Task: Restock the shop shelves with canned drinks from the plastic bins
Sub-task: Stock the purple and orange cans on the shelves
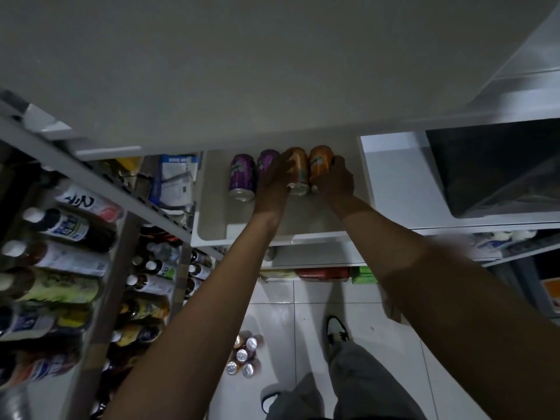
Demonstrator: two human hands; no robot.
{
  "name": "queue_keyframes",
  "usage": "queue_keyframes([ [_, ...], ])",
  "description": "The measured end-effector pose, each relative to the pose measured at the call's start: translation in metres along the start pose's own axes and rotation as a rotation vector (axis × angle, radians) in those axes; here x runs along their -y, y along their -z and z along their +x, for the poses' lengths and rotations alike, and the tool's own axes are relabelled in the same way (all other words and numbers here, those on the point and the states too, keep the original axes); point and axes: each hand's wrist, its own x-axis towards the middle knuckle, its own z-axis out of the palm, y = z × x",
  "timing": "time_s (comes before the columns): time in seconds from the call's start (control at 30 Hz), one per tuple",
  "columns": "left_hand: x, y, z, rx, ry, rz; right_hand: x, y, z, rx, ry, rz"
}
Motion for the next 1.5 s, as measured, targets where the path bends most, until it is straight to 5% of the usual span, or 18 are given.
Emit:
queue_keyframes([
  [0.3,-0.021,0.009,-0.024,-0.004,-0.021,0.025,0.006,0.020,-0.029,-0.024,0.034,0.029],
  [0.77,-0.049,0.028,-0.104,0.075,-0.160,0.038,0.010,0.065,-0.134,-0.129,0.161,0.550],
  [1.23,-0.044,0.045,-0.147,0.094,-0.183,-0.030,-0.013,0.027,-0.216,0.227,0.315,0.780],
  [1.5,-0.045,0.074,-0.155,0.041,-0.159,-0.032,-0.005,0.018,-0.220,0.304,0.197,0.880],
])
